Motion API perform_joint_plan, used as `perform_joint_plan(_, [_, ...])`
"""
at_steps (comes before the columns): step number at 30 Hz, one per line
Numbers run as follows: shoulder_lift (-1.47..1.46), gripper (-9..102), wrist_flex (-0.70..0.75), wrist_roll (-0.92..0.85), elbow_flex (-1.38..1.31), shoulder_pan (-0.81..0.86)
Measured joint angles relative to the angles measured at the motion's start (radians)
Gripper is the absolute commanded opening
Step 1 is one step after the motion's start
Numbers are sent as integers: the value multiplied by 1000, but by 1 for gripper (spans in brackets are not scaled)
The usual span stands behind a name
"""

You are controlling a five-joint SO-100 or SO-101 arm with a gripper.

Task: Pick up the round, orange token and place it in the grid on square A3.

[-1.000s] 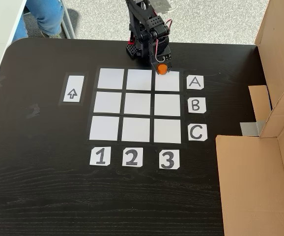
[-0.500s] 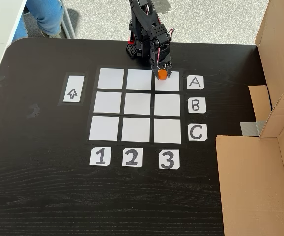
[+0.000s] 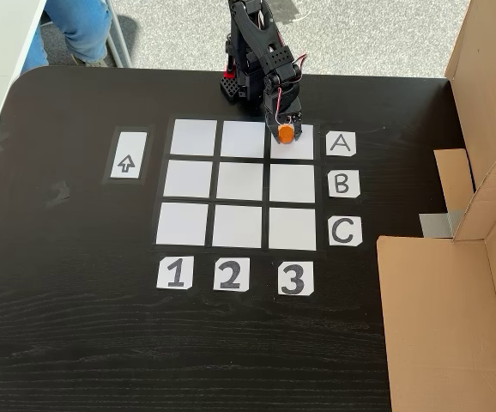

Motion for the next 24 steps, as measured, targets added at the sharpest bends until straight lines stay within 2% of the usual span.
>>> perform_joint_plan(3, [0,32,-6,6,0,0])
perform_joint_plan(7, [-8,41,-26,12,6,-2])
perform_joint_plan(9, [0,42,-26,23,11,9])
perform_joint_plan(14, [38,53,-17,54,26,35])
perform_joint_plan(18, [101,55,0,69,37,86])
perform_joint_plan(24, [227,55,38,150,17,247])
